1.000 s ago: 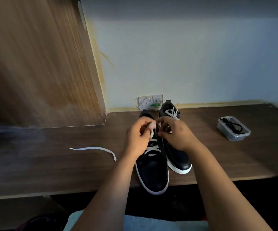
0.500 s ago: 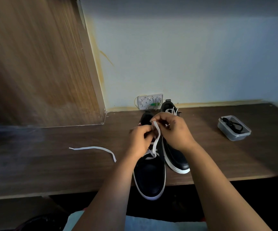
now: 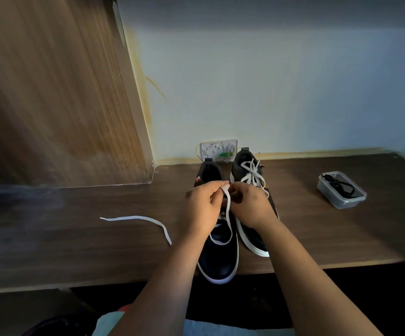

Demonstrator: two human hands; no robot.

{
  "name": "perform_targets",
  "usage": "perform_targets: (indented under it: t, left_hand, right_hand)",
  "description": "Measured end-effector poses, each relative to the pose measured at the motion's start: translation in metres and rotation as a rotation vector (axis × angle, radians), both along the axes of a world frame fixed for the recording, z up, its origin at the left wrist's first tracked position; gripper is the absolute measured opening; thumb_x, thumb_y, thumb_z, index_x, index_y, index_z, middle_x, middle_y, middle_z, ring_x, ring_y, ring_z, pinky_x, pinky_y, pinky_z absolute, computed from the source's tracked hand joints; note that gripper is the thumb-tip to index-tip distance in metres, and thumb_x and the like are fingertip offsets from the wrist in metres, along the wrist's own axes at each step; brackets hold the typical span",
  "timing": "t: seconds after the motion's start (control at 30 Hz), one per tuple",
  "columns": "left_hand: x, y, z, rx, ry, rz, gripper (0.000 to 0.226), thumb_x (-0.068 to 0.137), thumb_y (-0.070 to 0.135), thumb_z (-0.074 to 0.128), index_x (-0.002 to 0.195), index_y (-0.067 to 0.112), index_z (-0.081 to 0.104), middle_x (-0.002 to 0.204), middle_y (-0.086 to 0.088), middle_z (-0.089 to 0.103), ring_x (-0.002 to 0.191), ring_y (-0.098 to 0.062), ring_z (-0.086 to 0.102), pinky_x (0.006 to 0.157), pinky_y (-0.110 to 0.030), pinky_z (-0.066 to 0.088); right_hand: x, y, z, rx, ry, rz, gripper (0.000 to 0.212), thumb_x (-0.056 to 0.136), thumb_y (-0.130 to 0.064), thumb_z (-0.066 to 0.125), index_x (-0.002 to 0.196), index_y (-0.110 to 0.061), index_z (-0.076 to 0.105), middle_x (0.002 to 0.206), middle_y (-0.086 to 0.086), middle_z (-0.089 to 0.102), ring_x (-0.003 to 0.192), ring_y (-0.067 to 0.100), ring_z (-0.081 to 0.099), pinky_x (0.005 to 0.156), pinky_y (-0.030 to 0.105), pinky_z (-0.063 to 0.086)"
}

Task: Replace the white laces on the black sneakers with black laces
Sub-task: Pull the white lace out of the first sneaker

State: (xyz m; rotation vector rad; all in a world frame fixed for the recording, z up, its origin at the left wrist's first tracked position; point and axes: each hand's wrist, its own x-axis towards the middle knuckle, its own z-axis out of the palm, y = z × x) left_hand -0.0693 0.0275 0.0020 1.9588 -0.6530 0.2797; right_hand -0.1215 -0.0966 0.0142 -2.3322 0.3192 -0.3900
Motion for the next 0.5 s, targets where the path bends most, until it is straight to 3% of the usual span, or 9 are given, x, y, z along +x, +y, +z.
perform_targets:
  t: [0.1,0.17,0.23,0.33,0.4,0.5]
  left_hand:
    - [-0.007,-0.003,0.005,-0.076,-0.006,-0.085,0.022,0.092,0.019,0.063,0.110,0.025,0.074,0.100,0.009,0.074,0.086,0.002,0.066,0.075,-0.014,0.053]
    - [-0.011,-0.005,0.009,-0.091,-0.092,-0.111,0.021,0.091,0.021,0.064,0.110,0.023,0.073,0.102,0.009,0.074,0.091,0.004,0.066,0.079,-0.013,0.052]
    - [-0.011,-0.008,0.013,-0.143,-0.111,-0.134,0.023,0.091,0.020,0.065,0.113,0.021,0.072,0.106,0.008,0.073,0.095,0.004,0.066,0.082,-0.014,0.052]
    - [-0.004,-0.006,0.016,-0.197,0.034,-0.149,0.043,0.086,0.012,0.071,0.126,0.021,0.063,0.117,0.008,0.066,0.094,0.000,0.065,0.076,-0.015,0.053]
    - [0.003,-0.003,0.011,-0.094,0.062,-0.143,0.045,0.083,0.008,0.072,0.125,0.020,0.063,0.114,0.006,0.064,0.085,-0.003,0.064,0.073,-0.019,0.053]
    - [0.002,-0.002,0.003,0.091,0.068,-0.140,0.023,0.087,0.006,0.063,0.103,0.020,0.073,0.096,0.005,0.070,0.083,-0.009,0.064,0.075,-0.022,0.050]
  right_hand:
    - [-0.002,0.005,0.002,0.040,-0.100,-0.012,0.017,0.087,-0.008,0.060,0.098,-0.018,0.069,0.075,-0.013,0.063,0.067,-0.004,0.058,0.056,0.005,0.038]
    - [-0.005,0.006,0.005,0.112,-0.166,-0.007,0.023,0.087,-0.002,0.058,0.083,-0.025,0.062,0.066,-0.014,0.058,0.059,-0.009,0.054,0.053,0.005,0.037]
    - [-0.006,0.006,0.007,0.115,-0.225,-0.032,0.025,0.087,-0.003,0.059,0.075,-0.024,0.055,0.061,-0.009,0.056,0.055,-0.002,0.051,0.050,0.009,0.035]
    - [-0.006,0.005,0.017,0.102,-0.340,-0.097,0.015,0.086,0.000,0.058,0.082,-0.014,0.060,0.070,-0.003,0.063,0.064,0.008,0.058,0.058,0.021,0.046]
    - [-0.008,0.008,0.028,0.127,-0.455,-0.077,0.018,0.084,0.005,0.057,0.084,-0.012,0.061,0.074,-0.005,0.065,0.069,0.009,0.060,0.061,0.018,0.046]
    - [-0.010,0.016,0.045,0.179,-0.578,0.005,0.015,0.086,0.003,0.060,0.084,-0.013,0.061,0.073,-0.008,0.065,0.067,0.008,0.062,0.063,0.021,0.049]
